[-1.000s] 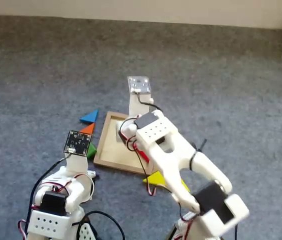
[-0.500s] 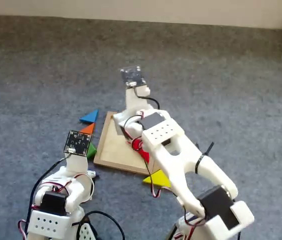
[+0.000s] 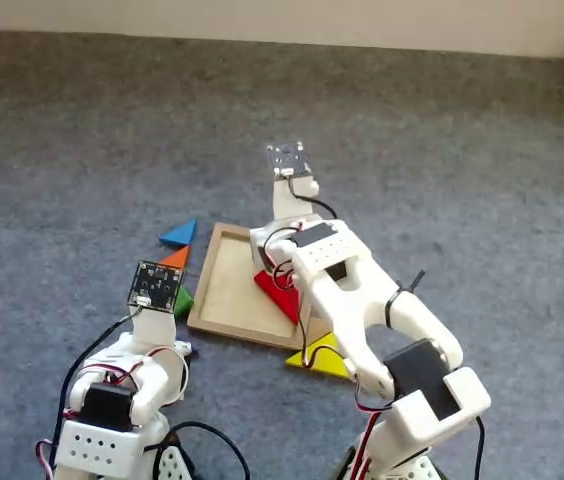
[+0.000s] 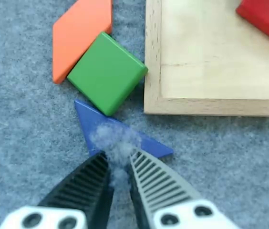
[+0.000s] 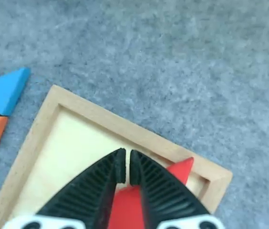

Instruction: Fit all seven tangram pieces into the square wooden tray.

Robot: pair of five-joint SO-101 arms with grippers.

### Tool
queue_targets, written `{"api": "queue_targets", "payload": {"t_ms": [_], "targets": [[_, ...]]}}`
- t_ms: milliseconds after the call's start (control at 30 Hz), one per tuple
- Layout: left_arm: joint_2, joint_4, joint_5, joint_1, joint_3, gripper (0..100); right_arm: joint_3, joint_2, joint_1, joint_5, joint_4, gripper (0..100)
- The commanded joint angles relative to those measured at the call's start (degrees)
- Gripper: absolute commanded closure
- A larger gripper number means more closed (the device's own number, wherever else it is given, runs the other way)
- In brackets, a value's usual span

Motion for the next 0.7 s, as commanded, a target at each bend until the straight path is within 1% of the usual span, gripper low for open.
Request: {"api": "queue_targets", "payload": {"t_ms": [0, 133, 300, 667], "targets": [[-2.24, 0.26, 0.62, -0.04, 1.19, 98, -0.48, -2.95, 1.19, 0.62, 2.86, 97.2], [-2.24, 0.26, 0.62, -0.04, 1.19, 98, -0.48, -3.91, 2.42, 0.62, 5.85, 97.2], [-2.24, 0.26, 0.62, -0.04, 1.19, 98, -0.4, -4.0, 3.65, 0.62, 6.29, 97.1], [-2.24, 0.26, 0.62, -0.04, 1.19, 98, -0.92, -4.35, 2.59, 0.7, 12.0, 97.1]]}}
